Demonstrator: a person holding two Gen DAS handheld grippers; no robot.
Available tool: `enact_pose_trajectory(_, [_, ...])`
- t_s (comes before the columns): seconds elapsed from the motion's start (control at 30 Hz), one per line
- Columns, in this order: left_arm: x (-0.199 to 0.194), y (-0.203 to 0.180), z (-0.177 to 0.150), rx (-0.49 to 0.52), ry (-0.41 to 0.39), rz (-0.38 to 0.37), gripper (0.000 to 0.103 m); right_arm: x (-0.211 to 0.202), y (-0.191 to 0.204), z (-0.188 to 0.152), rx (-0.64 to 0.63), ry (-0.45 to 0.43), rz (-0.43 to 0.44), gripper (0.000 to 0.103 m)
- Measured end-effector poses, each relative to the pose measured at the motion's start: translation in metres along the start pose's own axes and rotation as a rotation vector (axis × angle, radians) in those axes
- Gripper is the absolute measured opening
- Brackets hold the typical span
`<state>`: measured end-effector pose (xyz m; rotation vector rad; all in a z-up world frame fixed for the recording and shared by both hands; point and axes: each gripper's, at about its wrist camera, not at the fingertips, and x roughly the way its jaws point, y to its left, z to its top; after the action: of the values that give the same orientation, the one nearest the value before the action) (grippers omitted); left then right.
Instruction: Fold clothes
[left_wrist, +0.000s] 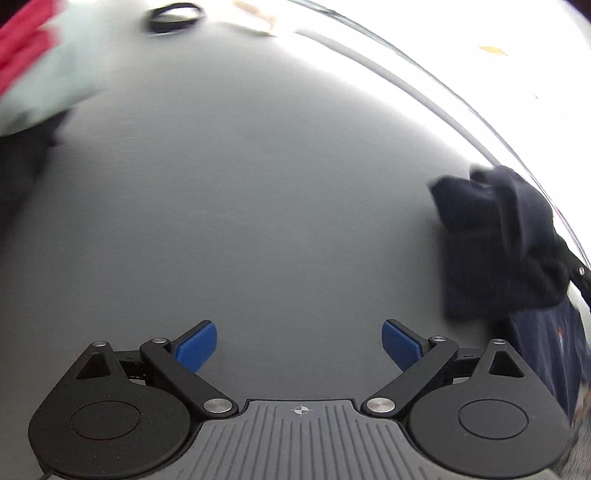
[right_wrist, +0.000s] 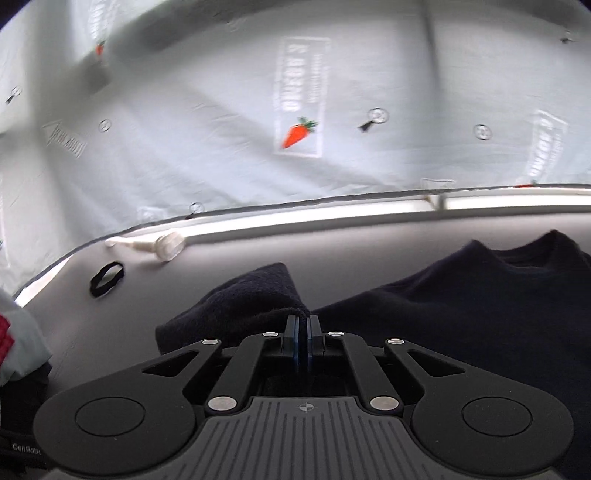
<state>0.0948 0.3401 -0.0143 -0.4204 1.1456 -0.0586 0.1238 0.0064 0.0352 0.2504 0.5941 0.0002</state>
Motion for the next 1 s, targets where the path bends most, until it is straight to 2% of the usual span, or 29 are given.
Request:
enact_pose_trajectory(0.17, [0.01,-0.078,-0.027,0.163,0.035,-0.065,0.103,-0.01,-0.081,-0.013,0.159,0.009,-0.089,0.004])
enact_pose_trajectory(0.27, [0.011,-0.126,-0.051,0.288,0.03,-0.069,0.103,-0.021,-0.126,-0.025,0.236,0.02,-0.121,0.004])
enact_pose_trajectory(0.4, [0.018,-0.176,-0.077,0.376,0.023,-0.047,0.103,-0.035,-0.182,-0.043,0.328,0.072,-0.116,0.004])
enact_pose_trajectory(0.5, [0.027,-0.207,-0.091,0.358,0.025,0.009,0.103,-0.039,-0.217,-0.058,0.357,0.151,-0.099,0.004])
enact_pose_trajectory(0.63, [0.037,-0.229,-0.106,0.264,0.025,0.119,0.103,-0.041,-0.258,-0.068,0.372,0.255,-0.042,0.009])
enact_pose_trajectory(0.67, [0.037,-0.231,-0.114,0.227,0.028,0.153,0.103,-0.041,-0.267,-0.067,0.376,0.268,-0.022,0.012])
enact_pose_trajectory(0.73, [0.039,-0.231,-0.121,0.181,0.027,0.176,0.103,-0.036,-0.29,-0.059,0.406,0.283,0.041,0.026])
enact_pose_trajectory(0.8, [0.041,-0.229,-0.129,0.114,0.021,0.193,0.103,-0.024,-0.306,-0.05,0.426,0.29,0.101,0.045])
enact_pose_trajectory(0.9, [0.04,-0.238,-0.144,0.072,0.011,0.203,0.101,0.001,-0.321,-0.037,0.463,0.305,0.161,0.052])
enact_pose_trajectory(1.0, [0.04,-0.253,-0.154,0.105,0.011,0.222,0.096,0.024,-0.321,-0.03,0.473,0.341,0.15,0.052])
